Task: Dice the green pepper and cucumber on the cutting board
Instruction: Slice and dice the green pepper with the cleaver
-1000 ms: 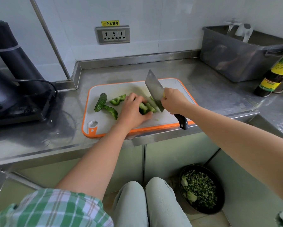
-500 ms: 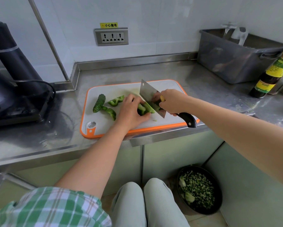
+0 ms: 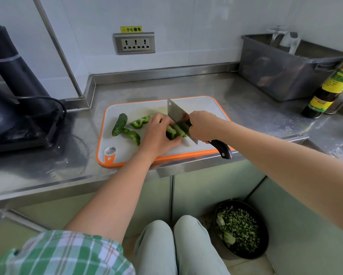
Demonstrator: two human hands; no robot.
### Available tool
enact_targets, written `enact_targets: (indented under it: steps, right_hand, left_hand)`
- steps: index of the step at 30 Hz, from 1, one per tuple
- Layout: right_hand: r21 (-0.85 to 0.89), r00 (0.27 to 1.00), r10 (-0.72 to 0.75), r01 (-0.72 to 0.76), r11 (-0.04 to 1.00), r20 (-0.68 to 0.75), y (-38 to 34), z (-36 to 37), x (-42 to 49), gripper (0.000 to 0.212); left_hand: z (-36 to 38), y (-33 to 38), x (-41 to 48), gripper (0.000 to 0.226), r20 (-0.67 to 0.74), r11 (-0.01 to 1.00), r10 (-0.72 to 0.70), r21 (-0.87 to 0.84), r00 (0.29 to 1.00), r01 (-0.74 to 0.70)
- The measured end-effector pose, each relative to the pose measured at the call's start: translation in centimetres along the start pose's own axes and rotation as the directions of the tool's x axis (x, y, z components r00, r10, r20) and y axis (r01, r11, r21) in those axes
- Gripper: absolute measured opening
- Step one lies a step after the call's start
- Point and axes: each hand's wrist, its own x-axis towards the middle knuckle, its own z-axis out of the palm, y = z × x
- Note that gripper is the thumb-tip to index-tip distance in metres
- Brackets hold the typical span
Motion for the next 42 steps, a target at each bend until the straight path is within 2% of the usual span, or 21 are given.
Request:
enact_targets:
  steps: [3,6,11,13,15,19,22,27,32,42]
  right_hand:
    - [-0.015,0.999,-0.005,0.005,1.0,-0.042,-0.4,0.9,0.2,0.025]
    - [0.021,0.996,0.004,-0.002,1.0,-0.088,0.0,1.3,0.9,0.006]
    - [0.084,0.984,0.039,-0.025,0.996,-0.175,0.6,2.0,1.7,0.015]
    - [0.13,0.974,0.054,-0.025,0.991,-0.221,1.2,2.5,1.7,0.008]
    - [0.175,0.971,0.064,-0.023,0.984,-0.231,1.9,2.7,1.5,0.01]
    - [0.217,0.983,0.051,-0.012,0.976,-0.178,2.4,1.4,1.1,0.01]
    - [0.158,0.993,0.026,-0.006,0.987,-0.119,2.2,-0.1,0.5,0.006]
    - [0.112,1.0,0.008,-0.006,0.994,-0.023,1.4,-0.1,-0.1,0.012]
    - [0.105,0.999,0.027,-0.025,0.994,-0.019,1.3,0.1,0.2,0.02]
    - [0.086,1.0,0.015,-0.016,0.996,0.008,0.9,0.0,0.1,0.011]
  left_hand:
    - [0.0,0.0,-0.1,0.043,-0.007,1.0,0.001,0.001,1.0,-0.001]
    - [-0.1,0.0,-0.1,0.043,-0.005,1.0,-0.001,0.004,1.0,0.001]
    - [-0.2,0.2,-0.2,0.042,-0.011,1.0,0.003,0.007,1.0,-0.003]
    - [-0.2,0.3,-0.2,0.043,-0.012,1.0,0.003,0.013,1.0,-0.002]
    - [-0.2,0.2,-0.1,0.046,-0.01,1.0,0.004,0.021,1.0,-0.004]
    - [-0.2,0.2,-0.3,0.045,-0.009,1.0,0.001,0.029,1.0,-0.001]
    - [-0.2,0.2,-0.2,0.044,-0.007,0.999,-0.009,0.035,1.0,0.009]
    - [-0.2,0.1,-0.2,0.04,-0.008,1.0,0.0,0.011,1.0,0.0]
    - [-0.1,0.1,-0.1,0.04,-0.005,1.0,0.006,0.008,1.0,-0.006]
    - [0.0,-0.1,0.0,0.039,0.002,1.0,0.012,0.006,1.0,-0.012]
